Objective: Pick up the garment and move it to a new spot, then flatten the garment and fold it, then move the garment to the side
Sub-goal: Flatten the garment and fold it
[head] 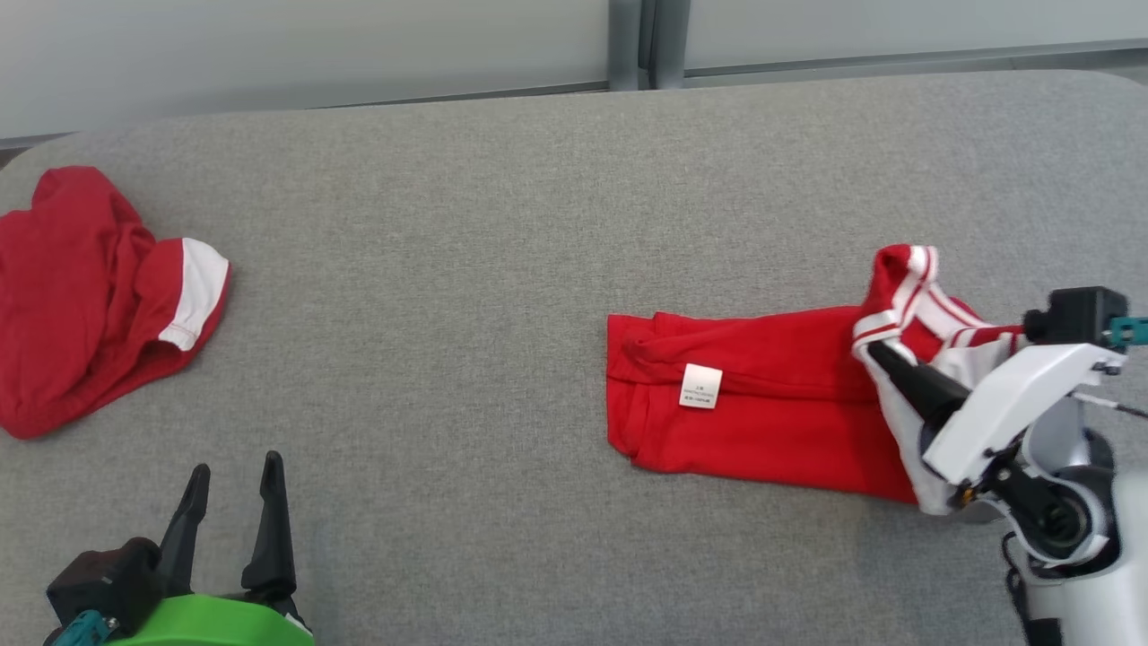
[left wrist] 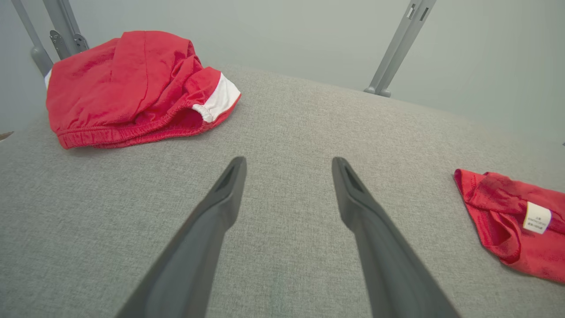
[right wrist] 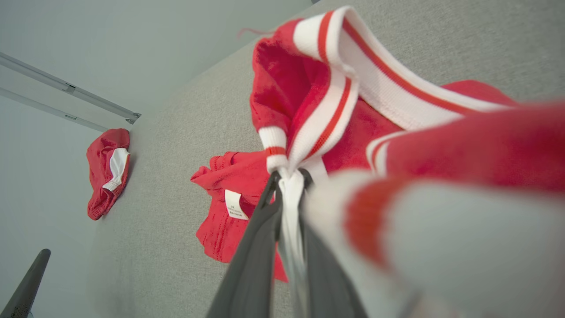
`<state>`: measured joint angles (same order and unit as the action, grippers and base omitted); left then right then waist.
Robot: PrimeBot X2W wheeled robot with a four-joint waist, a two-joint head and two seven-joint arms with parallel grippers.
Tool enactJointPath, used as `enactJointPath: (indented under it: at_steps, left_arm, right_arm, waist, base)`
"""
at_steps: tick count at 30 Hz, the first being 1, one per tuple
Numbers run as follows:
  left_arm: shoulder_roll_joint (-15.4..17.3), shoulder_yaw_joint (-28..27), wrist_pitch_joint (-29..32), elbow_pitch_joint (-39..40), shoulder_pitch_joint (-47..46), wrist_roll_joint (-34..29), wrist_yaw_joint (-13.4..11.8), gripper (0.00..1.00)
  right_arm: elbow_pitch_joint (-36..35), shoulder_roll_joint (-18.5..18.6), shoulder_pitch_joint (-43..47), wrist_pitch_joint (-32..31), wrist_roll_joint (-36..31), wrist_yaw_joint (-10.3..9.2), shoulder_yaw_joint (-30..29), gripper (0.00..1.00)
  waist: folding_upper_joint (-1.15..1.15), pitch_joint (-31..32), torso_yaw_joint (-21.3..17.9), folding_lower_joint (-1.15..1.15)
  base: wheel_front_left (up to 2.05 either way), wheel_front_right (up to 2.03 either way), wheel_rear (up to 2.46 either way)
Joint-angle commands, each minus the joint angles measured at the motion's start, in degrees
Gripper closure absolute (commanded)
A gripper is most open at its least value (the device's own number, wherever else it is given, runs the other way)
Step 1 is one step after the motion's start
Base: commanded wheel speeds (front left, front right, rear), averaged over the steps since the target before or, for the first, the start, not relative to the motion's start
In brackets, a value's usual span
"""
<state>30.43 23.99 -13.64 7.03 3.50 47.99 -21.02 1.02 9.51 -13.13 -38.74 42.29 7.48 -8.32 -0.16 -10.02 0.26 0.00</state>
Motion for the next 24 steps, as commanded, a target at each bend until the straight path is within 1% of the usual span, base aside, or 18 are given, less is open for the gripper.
enactJointPath:
  at_steps: [1, 3, 4, 7, 9, 11, 15, 20, 22, 23, 24]
  left_arm:
    - [0.50, 0.44, -0.58, -0.88, -0.67, -1.35, 1.72, 0.00]
    - [0.93, 1.24, -0.81, -2.24, -1.47, -2.98, 3.59, 0.00]
    - [0.91, 1.63, -1.06, -3.02, -2.09, -3.74, 5.13, 0.00]
    - [0.81, 2.78, -1.33, -6.14, -3.47, -6.11, 9.13, 0.00]
    - [0.42, 3.17, -1.48, -8.46, -4.20, -7.83, 11.34, 0.00]
    - [-0.59, 2.70, -1.58, -9.77, -4.86, -8.57, 12.79, 0.00]
    - [-2.81, 0.49, -1.62, -11.05, -4.64, -10.73, 14.55, 0.00]
    - [-5.71, -1.08, -1.56, -12.80, -3.59, -12.45, 16.69, 0.00]
    - [-6.37, -1.26, -1.57, -14.14, -3.17, -13.01, 17.43, 0.00]
    - [-6.81, -1.46, -1.57, -14.58, -3.18, -13.16, 17.73, 0.00]
    - [-7.19, -1.70, -1.57, -15.02, -3.18, -13.42, 17.95, 0.00]
  right_arm:
    - [-1.74, -2.61, 1.21, 0.06, -1.91, 0.03, 1.52, 1.00]
    - [-1.96, -4.89, 2.00, 1.10, -3.68, 0.03, 2.89, 1.00]
    - [-1.35, -5.63, 2.10, 1.89, -4.54, 0.03, 3.51, 1.00]
    - [2.23, -6.49, 0.94, 5.14, -7.09, 0.03, 5.74, 1.00]
    - [6.15, -6.59, -0.20, 8.13, -6.12, 0.03, 8.20, 1.00]
    - [10.12, -6.58, -1.88, 10.89, -6.03, 0.03, 10.93, 1.00]
    - [17.72, -6.55, -5.66, 15.61, -5.43, 0.03, 16.27, 1.00]
    - [24.81, -6.54, -9.93, 18.86, -4.44, 0.03, 22.18, 1.00]
    - [26.97, -6.53, -11.46, 19.99, -5.67, 0.03, 24.13, 1.00]
    - [27.66, -6.53, -12.07, 20.42, -6.25, 0.03, 25.35, 0.76]
    - [28.33, -6.61, -12.16, 20.39, -6.18, 0.03, 26.44, 0.00]
  waist:
    - [0.16, 0.81, 1.26, 0.00]
    - [0.16, 1.12, 2.29, 0.00]
    - [0.16, 1.21, 2.88, 0.00]
    - [0.16, 1.62, 4.47, 0.00]
    - [0.16, 1.90, 5.36, 0.00]
    - [0.16, 2.06, 5.95, 0.00]
    - [0.16, 2.44, 6.65, 0.00]
    - [0.16, 2.77, 7.43, 0.00]
    - [0.16, 2.91, 7.57, 0.00]
    - [0.16, 2.96, 7.59, 0.00]
    - [0.16, 3.05, 7.56, 0.00]
  base:
    - [0.00, 0.00, 0.00]
    - [0.00, 0.00, 0.00]
    - [0.00, 0.00, 0.00]
    - [0.00, 0.00, 0.00]
    - [0.00, 0.00, 0.00]
    - [0.00, 0.00, 0.00]
    - [0.00, 0.00, 0.00]
    - [0.00, 0.00, 0.00]
    - [0.00, 0.00, 0.00]
    - [0.00, 0.00, 0.00]
    - [0.00, 0.00, 0.00]
